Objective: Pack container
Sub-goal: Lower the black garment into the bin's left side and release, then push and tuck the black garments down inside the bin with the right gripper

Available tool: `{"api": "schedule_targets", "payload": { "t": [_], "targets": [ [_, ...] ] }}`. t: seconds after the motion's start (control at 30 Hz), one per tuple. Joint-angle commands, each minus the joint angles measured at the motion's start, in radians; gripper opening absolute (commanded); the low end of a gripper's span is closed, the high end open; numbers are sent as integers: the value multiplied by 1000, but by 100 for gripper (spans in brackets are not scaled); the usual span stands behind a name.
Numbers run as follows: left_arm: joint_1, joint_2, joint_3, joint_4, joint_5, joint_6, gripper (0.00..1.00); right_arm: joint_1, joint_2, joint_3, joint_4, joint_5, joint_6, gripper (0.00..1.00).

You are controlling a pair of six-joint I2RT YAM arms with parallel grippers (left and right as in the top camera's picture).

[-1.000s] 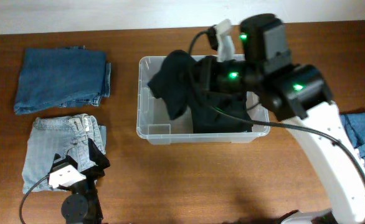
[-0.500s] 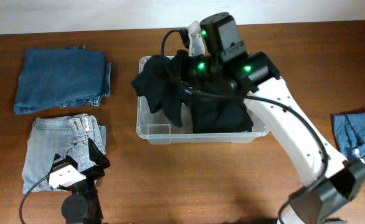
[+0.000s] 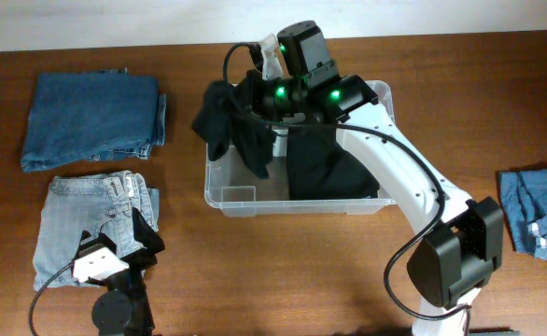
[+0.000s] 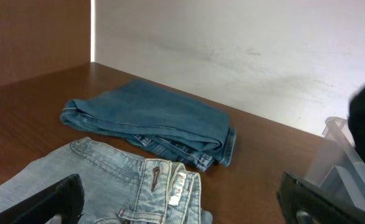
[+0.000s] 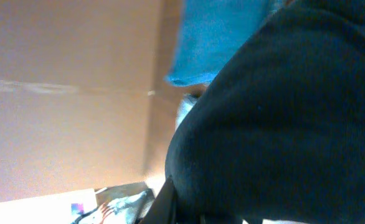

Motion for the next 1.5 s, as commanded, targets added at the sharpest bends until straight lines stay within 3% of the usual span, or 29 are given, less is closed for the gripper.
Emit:
{"api": "schedule_targets", "payload": {
  "t": [0.0, 0.1, 0.27, 0.73, 1.07, 1.47],
  "targets": [
    [5, -6, -1, -5, -11, -2, 99, 16, -17, 21, 99, -160, 77, 4],
    [5, -6, -1, -5, -11, -2, 99, 34, -23, 21, 181, -193, 115, 4],
    [5, -6, -1, -5, -11, -2, 99, 50, -30, 21, 180, -186, 116, 4],
    [5, -6, -1, -5, -11, -2, 99, 25, -29, 21, -123, 163, -50, 4],
    [5, -6, -1, -5, -11, -2, 99, -34, -29, 21, -374, 521, -179, 5],
    [5, -6, -1, -5, -11, -2, 99, -46, -25, -6, -452, 772, -248, 10]
  ]
}}
